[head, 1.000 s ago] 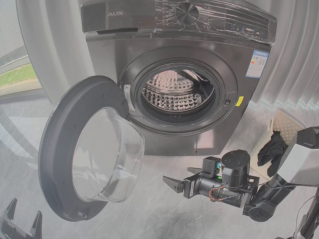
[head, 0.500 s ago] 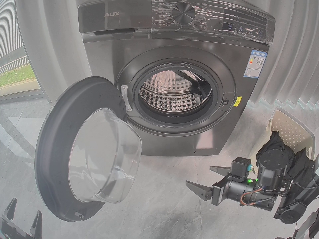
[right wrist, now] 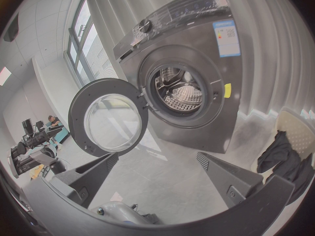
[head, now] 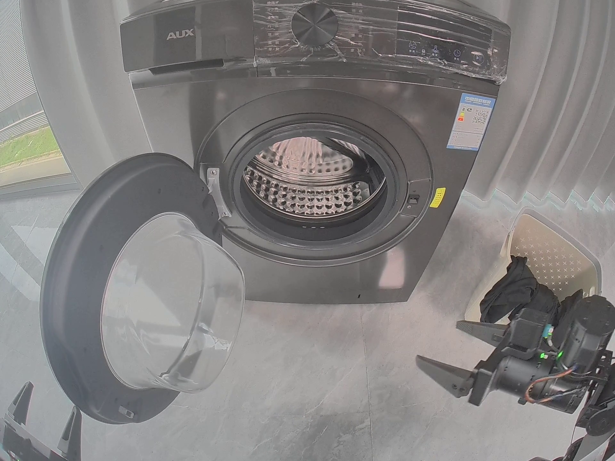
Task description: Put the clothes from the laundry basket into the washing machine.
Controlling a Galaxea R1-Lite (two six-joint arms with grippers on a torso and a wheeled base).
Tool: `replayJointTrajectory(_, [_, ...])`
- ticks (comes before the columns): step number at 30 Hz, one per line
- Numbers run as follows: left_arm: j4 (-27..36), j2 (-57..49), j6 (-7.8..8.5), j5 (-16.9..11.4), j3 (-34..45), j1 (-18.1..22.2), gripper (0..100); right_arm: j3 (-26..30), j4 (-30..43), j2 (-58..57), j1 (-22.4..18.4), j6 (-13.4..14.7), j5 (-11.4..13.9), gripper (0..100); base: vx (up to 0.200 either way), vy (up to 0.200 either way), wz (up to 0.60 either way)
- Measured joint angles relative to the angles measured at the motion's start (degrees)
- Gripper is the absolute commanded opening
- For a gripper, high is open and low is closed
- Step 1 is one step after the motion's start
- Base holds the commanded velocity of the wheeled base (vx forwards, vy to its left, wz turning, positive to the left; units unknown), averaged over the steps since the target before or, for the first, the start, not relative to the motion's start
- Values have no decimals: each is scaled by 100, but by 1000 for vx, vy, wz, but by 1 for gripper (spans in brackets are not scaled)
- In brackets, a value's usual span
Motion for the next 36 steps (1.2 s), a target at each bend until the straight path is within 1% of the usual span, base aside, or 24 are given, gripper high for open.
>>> replayJointTrajectory(4, [0, 0, 2, -7, 0, -2, 100, 295, 33, -560, -424, -266, 182, 100, 0, -200, 0])
replayJointTrajectory(9, [0, 0, 0, -10, 0, 0, 100, 422, 84, -1221, -895, -503, 338, 100, 0, -200, 0])
replayJointTrajectory(14, [0, 0, 0, -18, 0, 0, 100, 444, 161, -1788, -1185, -567, 363, 100, 0, 0, 0])
replayJointTrajectory(21, [0, 0, 0, -24, 0, 0, 100, 447, 668, -2487, -1670, -756, 439, 100, 0, 0, 0])
replayJointTrajectory(26, [0, 0, 0, -24, 0, -2, 100, 447, 1295, -3150, -2029, -897, 505, 100, 0, 0, 0])
replayJointTrajectory(32, [0, 0, 0, -24, 0, 0, 100, 452, 2598, -4430, -2460, -1056, 552, 100, 0, 0, 0])
replayJointTrajectory(36, [0, 0, 0, -24, 0, 0, 100, 450, 3427, -5427, -2803, -1118, 689, 100, 0, 0, 0])
